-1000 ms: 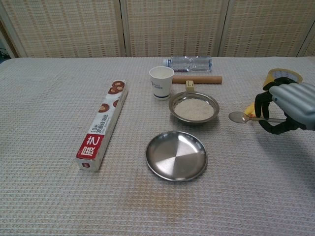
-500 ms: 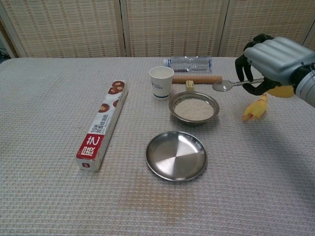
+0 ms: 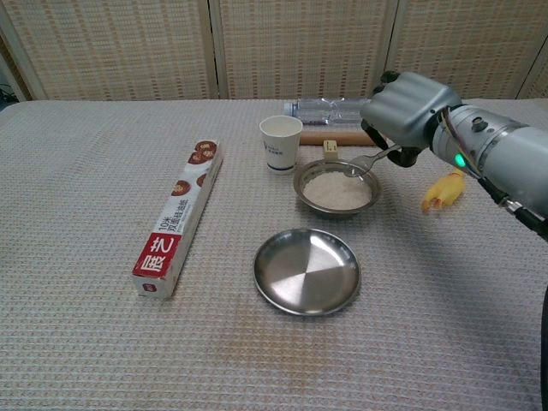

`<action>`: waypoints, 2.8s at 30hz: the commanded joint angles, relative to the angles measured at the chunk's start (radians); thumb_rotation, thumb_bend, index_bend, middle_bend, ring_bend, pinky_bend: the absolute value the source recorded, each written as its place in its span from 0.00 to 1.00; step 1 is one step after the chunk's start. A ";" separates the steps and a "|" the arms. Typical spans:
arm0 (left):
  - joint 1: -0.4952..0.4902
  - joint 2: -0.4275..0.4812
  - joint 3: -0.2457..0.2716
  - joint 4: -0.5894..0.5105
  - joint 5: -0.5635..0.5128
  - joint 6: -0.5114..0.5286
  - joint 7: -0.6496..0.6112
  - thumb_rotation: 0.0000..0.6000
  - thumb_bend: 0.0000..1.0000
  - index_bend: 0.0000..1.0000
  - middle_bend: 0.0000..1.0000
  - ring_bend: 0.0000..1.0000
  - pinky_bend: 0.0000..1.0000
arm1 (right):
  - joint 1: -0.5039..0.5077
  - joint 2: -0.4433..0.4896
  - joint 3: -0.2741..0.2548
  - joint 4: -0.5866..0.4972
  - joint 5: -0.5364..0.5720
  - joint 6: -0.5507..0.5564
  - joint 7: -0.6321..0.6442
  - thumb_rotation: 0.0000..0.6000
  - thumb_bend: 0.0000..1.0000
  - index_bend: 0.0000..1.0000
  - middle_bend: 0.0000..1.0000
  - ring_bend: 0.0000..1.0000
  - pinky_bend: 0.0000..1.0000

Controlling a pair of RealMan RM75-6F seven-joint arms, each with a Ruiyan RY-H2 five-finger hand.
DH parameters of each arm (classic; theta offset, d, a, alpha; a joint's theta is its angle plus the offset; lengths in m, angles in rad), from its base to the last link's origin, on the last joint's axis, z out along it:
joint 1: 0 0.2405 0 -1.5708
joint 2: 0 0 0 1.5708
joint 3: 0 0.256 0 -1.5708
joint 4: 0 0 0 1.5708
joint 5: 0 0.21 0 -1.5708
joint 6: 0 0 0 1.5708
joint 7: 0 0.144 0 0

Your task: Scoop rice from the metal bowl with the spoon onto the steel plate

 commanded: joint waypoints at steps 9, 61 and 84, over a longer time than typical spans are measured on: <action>0.000 0.003 -0.001 -0.002 -0.002 0.001 -0.005 1.00 0.44 0.00 0.00 0.00 0.18 | 0.091 -0.074 -0.068 0.069 0.096 -0.003 -0.076 1.00 0.40 0.91 0.56 0.11 0.00; -0.001 0.003 -0.006 -0.010 -0.029 -0.022 0.016 1.00 0.44 0.00 0.00 0.00 0.18 | 0.147 0.080 0.111 0.010 0.298 -0.037 0.482 1.00 0.40 0.91 0.56 0.12 0.00; 0.002 0.014 -0.010 0.008 -0.050 -0.027 -0.035 1.00 0.44 0.00 0.00 0.00 0.18 | 0.418 -0.198 0.083 0.439 0.392 -0.087 0.263 1.00 0.41 0.90 0.56 0.12 0.00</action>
